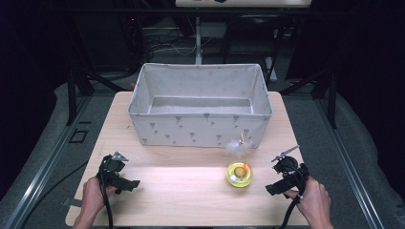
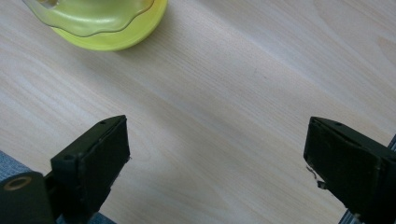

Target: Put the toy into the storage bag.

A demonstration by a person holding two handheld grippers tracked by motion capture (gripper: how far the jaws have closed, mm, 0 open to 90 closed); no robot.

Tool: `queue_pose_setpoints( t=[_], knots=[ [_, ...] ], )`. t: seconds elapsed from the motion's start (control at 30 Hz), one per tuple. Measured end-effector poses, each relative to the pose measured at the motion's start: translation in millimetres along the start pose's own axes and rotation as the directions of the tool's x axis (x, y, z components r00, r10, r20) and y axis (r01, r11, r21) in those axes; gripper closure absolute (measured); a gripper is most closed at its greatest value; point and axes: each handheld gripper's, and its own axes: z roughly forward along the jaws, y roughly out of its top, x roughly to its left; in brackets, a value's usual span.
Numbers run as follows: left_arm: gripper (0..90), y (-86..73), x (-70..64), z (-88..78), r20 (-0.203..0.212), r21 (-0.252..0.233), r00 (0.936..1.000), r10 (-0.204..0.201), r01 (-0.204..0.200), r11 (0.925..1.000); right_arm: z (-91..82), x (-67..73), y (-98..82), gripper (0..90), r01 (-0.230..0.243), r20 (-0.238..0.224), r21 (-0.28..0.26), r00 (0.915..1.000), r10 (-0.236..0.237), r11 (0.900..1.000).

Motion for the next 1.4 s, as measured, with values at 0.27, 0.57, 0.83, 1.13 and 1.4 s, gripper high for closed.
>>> queue_pose_setpoints(
  t=[0.27,0.57,0.83,1.13,1.4],
  knots=[
    [0.3,0.0,0.6,1.1,0.002,-0.001,1.0,-0.006,0.006,1.0,-5.7,0.2,0.6,7.3,0.02,0.009,0.008,0.9998,-0.02,1.0],
    [0.2,0.5,-1.1,0.6,0.011,-0.002,0.9999,0.003,-0.003,1.0,-7.0,4.8,3.9,8.0,0.028,-0.003,0.009,0.9996,-0.028,1.0],
    [0.2,0.4,-0.8,2.0,0.017,0.0,0.9998,0.01,-0.01,0.9999,-7.9,10.9,6.3,8.4,0.039,-0.026,0.024,0.9989,-0.038,0.999],
    [0.0,0.5,-1.5,2.1,0.018,0.006,0.9997,0.014,-0.014,0.9999,-11.8,19.2,11.9,8.4,0.082,-0.033,0.036,0.9962,-0.081,0.996],
    [0.0,0.2,-1.4,1.9,0.02,0.007,0.9997,0.013,-0.013,0.9999,-17.7,31.5,20.4,7.8,0.11,-0.044,0.021,0.9931,-0.109,0.994]
  ],
)
